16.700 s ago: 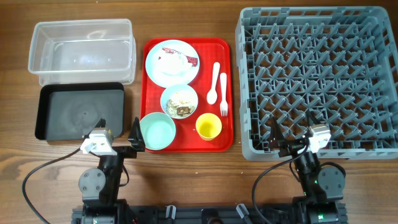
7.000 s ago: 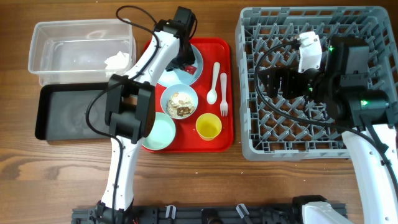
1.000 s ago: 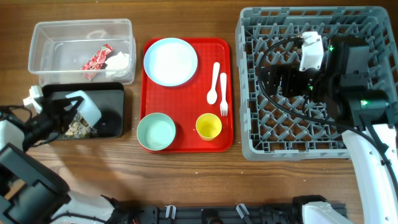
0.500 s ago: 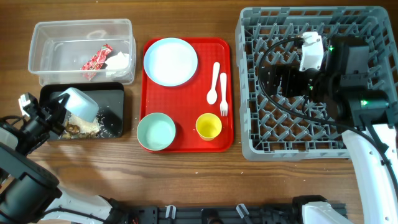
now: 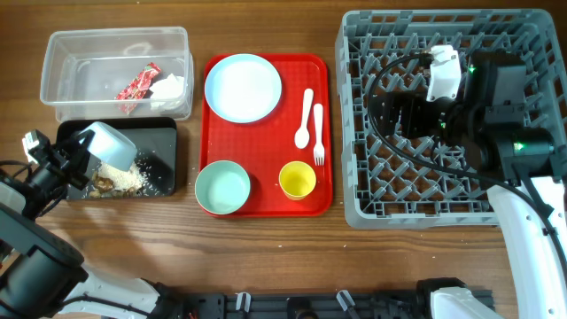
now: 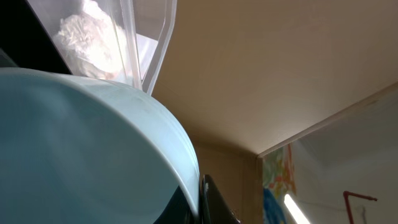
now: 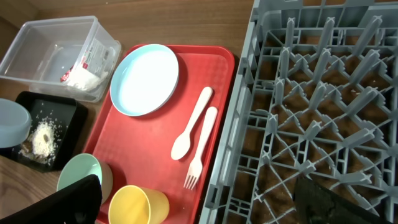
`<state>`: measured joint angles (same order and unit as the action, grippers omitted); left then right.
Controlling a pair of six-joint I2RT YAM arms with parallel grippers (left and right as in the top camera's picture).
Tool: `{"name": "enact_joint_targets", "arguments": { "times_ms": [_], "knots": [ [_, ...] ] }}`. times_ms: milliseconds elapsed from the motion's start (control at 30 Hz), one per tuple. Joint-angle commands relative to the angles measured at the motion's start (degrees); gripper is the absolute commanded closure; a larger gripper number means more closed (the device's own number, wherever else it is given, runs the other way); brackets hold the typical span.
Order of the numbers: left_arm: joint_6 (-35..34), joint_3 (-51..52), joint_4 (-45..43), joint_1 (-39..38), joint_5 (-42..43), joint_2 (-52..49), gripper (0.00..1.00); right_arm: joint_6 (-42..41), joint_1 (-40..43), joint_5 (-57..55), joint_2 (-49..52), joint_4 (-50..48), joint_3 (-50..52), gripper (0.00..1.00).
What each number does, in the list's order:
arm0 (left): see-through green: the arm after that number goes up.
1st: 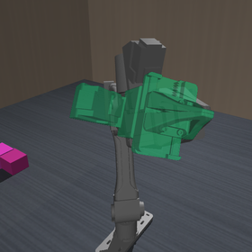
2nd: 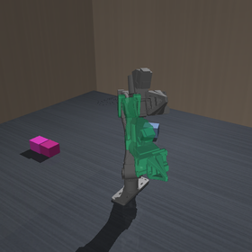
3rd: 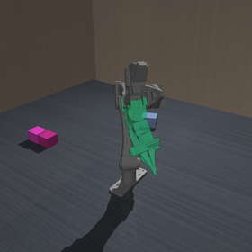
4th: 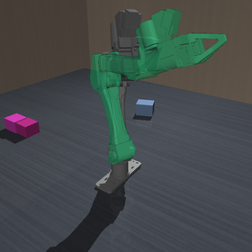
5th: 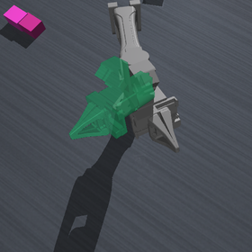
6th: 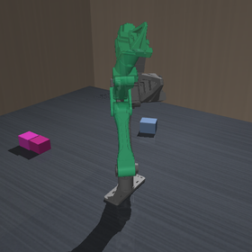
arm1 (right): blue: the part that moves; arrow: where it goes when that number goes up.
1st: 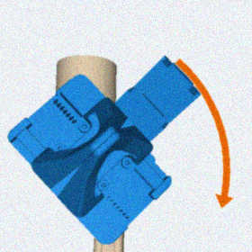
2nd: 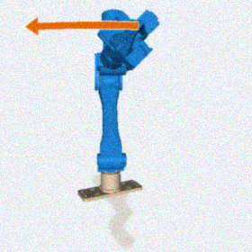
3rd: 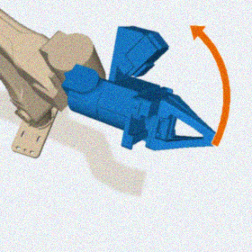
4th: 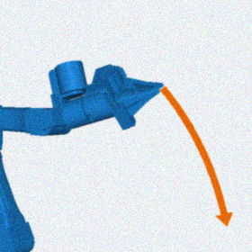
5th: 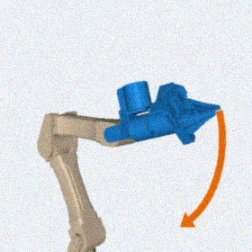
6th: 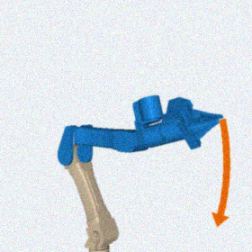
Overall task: Sort waste into correct bins and load items into the dishwasher rack
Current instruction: 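Tip the blue bowl over the black tray to empty the rice, then return the empty blue bowl onto the red tray with the left gripper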
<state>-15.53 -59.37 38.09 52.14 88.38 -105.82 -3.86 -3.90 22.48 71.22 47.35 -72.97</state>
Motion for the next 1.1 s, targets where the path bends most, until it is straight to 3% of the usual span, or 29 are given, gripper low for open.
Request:
{"name": "enact_joint_targets", "arguments": {
  "times_ms": [0, 333, 667, 800, 967, 1067],
  "knots": [
    [-1.4, 0.0, -0.2, -1.5, 0.5, 0.2, 0.96, -0.8, 0.2, 0.0, 0.6, -0.2, -1.2, 0.00],
    [-4.6, -6.3, -0.2, -14.9, -15.4, 11.5, 0.96, -0.8, 0.2, 0.0, 0.6, -0.8, -1.2, 0.00],
    [-4.4, -9.8, -10.1, -48.4, -49.7, 16.5, 0.96, -0.8, 0.2, 0.0, 0.6, -0.3, -1.2, 0.00],
    [1.0, -9.8, -10.3, -63.3, -68.1, 14.0, 0.96, -0.8, 0.2, 0.0, 0.6, -0.3, -1.2, 0.00],
    [3.6, -9.8, -9.1, -76.0, -81.0, 10.1, 0.96, -0.8, 0.2, 0.0, 0.6, 0.0, -1.2, 0.00],
    [3.6, -9.8, -7.8, -79.8, -82.3, 8.3, 0.96, -0.8, 0.2, 0.0, 0.6, 0.4, -1.2, 0.00]
  ]
}}
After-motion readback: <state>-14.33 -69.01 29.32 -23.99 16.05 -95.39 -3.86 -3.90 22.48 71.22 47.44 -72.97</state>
